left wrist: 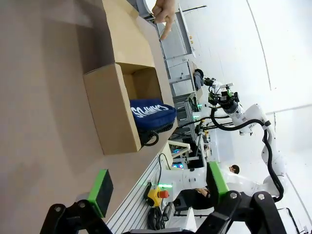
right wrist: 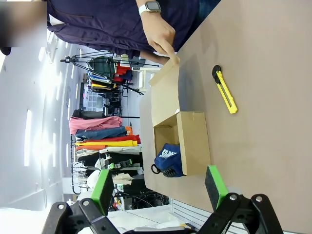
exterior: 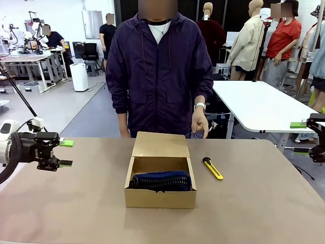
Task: Pack the items into the box.
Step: Pick up the item indicated by the person and place it inside the Mailer Box.
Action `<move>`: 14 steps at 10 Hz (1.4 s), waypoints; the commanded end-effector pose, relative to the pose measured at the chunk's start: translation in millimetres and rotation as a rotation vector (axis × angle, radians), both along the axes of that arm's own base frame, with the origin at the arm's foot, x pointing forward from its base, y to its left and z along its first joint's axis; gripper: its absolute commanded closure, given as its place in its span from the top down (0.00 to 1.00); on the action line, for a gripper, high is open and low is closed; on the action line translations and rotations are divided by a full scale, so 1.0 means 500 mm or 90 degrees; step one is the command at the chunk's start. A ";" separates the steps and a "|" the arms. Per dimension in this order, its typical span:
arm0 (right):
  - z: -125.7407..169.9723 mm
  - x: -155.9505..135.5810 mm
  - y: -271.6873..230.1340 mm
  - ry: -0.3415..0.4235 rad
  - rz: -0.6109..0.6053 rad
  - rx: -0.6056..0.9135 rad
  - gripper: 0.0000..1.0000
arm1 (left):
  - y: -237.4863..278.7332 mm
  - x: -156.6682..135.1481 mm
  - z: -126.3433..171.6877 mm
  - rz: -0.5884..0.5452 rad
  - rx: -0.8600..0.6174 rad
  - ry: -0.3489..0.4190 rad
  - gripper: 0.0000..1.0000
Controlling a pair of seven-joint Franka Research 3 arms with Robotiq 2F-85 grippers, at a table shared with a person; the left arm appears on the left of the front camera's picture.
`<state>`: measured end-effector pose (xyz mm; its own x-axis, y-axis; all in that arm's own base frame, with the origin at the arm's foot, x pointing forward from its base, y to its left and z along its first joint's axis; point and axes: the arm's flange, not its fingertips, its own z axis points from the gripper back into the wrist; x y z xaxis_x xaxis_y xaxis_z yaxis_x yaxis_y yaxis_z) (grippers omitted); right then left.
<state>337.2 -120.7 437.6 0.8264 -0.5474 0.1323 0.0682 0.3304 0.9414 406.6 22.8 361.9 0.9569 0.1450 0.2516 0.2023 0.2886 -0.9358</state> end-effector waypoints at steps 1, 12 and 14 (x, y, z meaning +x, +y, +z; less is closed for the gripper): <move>0.007 0.000 -0.003 0.004 0.004 0.002 1.00 | 0.007 -0.005 0.006 -0.004 -0.005 0.005 1.00; 0.042 0.279 0.340 0.173 0.262 -0.668 1.00 | 0.007 -0.005 0.006 -0.004 -0.005 0.005 1.00; 0.032 0.301 0.437 0.144 0.325 -0.829 1.00 | 0.007 -0.005 0.006 -0.004 -0.005 0.005 1.00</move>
<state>475.0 92.5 453.3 0.9621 -0.1203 0.2445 -0.0168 0.8694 0.4938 406.1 23.4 361.5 0.9570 0.1468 0.2503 0.2007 0.2880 -0.9364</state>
